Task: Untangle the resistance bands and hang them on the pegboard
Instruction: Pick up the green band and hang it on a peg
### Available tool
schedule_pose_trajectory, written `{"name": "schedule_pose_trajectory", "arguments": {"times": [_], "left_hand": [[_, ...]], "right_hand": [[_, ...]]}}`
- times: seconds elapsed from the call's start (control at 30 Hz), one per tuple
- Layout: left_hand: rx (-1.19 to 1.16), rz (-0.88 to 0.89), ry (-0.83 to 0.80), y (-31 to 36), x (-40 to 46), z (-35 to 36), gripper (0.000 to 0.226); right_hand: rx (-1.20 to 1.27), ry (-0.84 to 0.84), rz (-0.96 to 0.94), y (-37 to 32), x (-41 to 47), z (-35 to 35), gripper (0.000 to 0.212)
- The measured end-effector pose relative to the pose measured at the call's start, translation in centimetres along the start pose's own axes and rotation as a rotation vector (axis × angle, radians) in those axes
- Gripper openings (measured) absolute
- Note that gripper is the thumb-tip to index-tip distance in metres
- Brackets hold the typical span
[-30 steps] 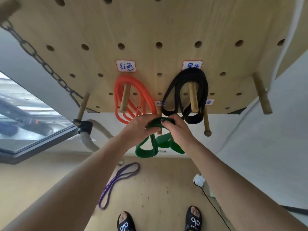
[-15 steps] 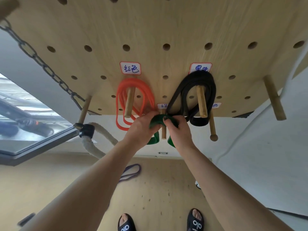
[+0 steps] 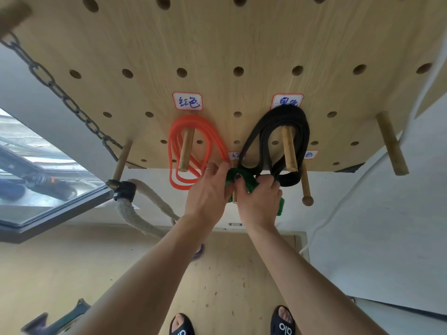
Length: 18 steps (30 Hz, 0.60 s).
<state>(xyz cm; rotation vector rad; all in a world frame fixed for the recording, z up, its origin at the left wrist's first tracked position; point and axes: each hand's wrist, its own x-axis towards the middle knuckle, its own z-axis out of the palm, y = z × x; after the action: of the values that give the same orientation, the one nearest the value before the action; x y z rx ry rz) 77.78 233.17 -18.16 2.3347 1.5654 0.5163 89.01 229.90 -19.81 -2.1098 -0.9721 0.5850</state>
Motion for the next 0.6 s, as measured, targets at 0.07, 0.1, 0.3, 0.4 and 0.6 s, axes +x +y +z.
{"name": "schedule_pose_trajectory", "arguments": {"times": [0.07,0.1,0.3,0.4,0.6], "left_hand": [[-0.012,-0.037,0.004,0.2,-0.1,0.0,0.026],[-0.003,-0.047,0.005,0.3,-0.2,-0.1,0.024],[0.018,-0.086,-0.004,0.8,0.1,-0.4,0.02],[-0.013,-0.117,0.004,0.8,0.3,-0.3,0.019],[-0.075,-0.126,-0.023,0.4,0.6,-0.2,0.019]], "right_hand": [[0.151,-0.03,0.063,-0.4,0.2,0.3,0.046],[0.208,-0.043,0.086,-0.5,0.3,0.4,0.043],[0.364,-0.05,0.11,-1.1,0.4,0.6,0.024],[0.385,-0.044,0.093,-0.9,0.7,0.7,0.022],[0.372,-0.052,0.087,-0.2,0.8,1.6,0.027]]}}
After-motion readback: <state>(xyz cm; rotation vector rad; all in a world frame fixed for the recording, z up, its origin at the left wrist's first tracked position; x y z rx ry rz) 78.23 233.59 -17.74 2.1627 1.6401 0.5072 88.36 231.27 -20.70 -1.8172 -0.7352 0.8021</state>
